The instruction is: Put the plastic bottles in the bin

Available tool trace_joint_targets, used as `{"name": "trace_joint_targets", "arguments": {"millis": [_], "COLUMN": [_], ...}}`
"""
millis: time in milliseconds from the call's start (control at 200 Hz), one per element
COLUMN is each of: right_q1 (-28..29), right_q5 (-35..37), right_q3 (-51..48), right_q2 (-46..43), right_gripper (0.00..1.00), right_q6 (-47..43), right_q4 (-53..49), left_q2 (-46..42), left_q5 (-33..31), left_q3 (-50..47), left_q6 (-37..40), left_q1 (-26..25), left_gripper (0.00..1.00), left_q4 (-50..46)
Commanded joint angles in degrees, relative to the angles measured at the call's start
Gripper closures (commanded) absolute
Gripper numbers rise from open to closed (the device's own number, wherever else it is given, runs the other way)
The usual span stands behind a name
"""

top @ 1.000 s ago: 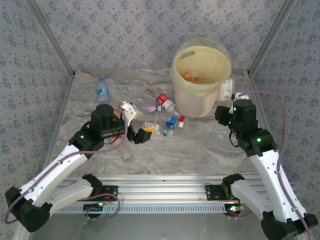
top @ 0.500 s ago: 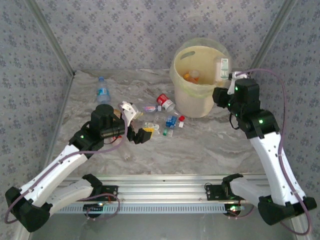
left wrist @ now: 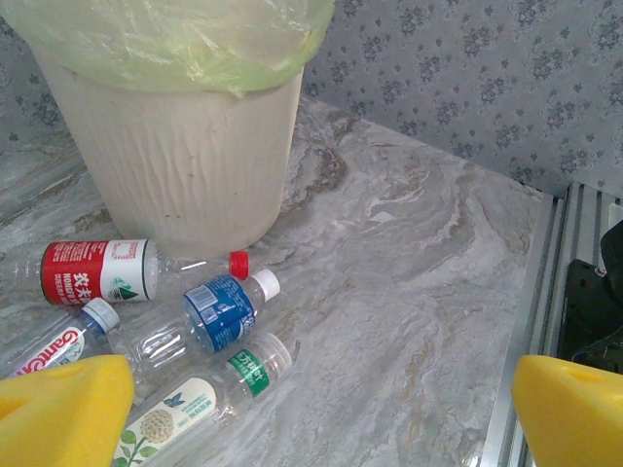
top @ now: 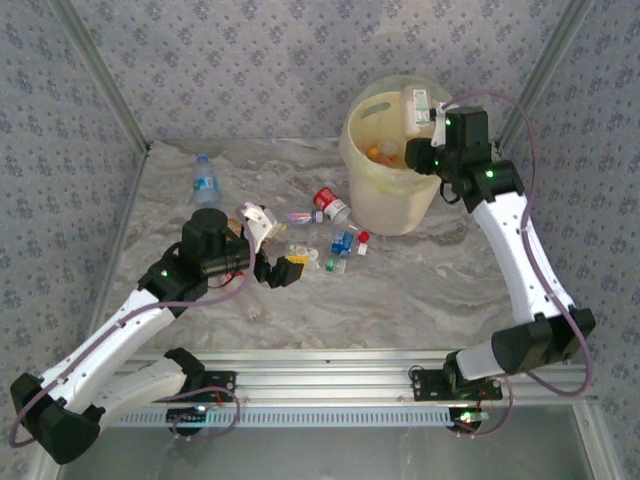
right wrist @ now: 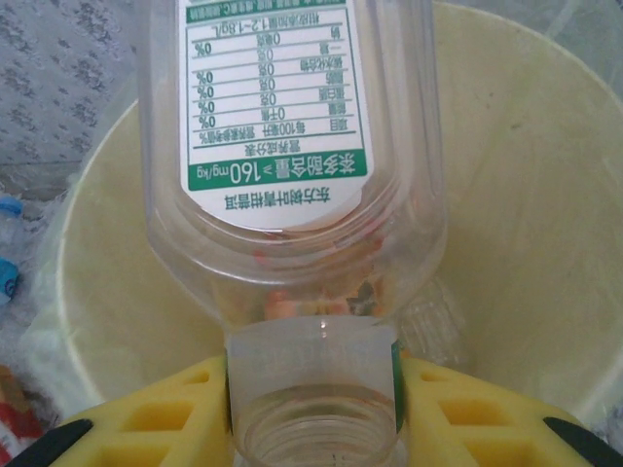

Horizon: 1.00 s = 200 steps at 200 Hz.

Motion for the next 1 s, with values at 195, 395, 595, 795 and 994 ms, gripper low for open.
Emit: {"name": "trace_joint_targets", "arguments": {"millis": [195, 395, 595, 795, 994], "right_q1": [-2.33, -2.26, -1.87, -0.54, 2.31], "right_q5": [-4.79, -4.83, -4.49, -3.00, -3.00], "right_q3": [8.48, 8.79, 9.44, 9.67, 5.85], "right_q2": [9.39, 11.13, 10.21, 6.98, 0.62], "right_gripper": [0.57, 0.49, 0.34, 0.31, 0.31], "right_q6": [-0.76, -0.50, -0.41, -2.02, -4.69], "right_q4": [-2.67, -2.34, -2.57, -3.03, -2.54], "left_q2": [0.19, -0.01, 0.04, -0.23, -0.36], "left_q5": [0.09, 0.03, -0.18, -0.23, -1.08], "left_q3": [1.54, 1.60, 1.73, 1.73, 1.99], "left_q6": [0.93, 0.91, 0.84, 0.87, 1.10], "left_q1": [-0.43, -0.46, -0.46, -0.46, -0.48], "left_gripper": [0.00, 0.00, 0.00, 0.00, 0.00], "left_q4": [-0.24, -0.37, -0.46, -0.46, -0.96]}}
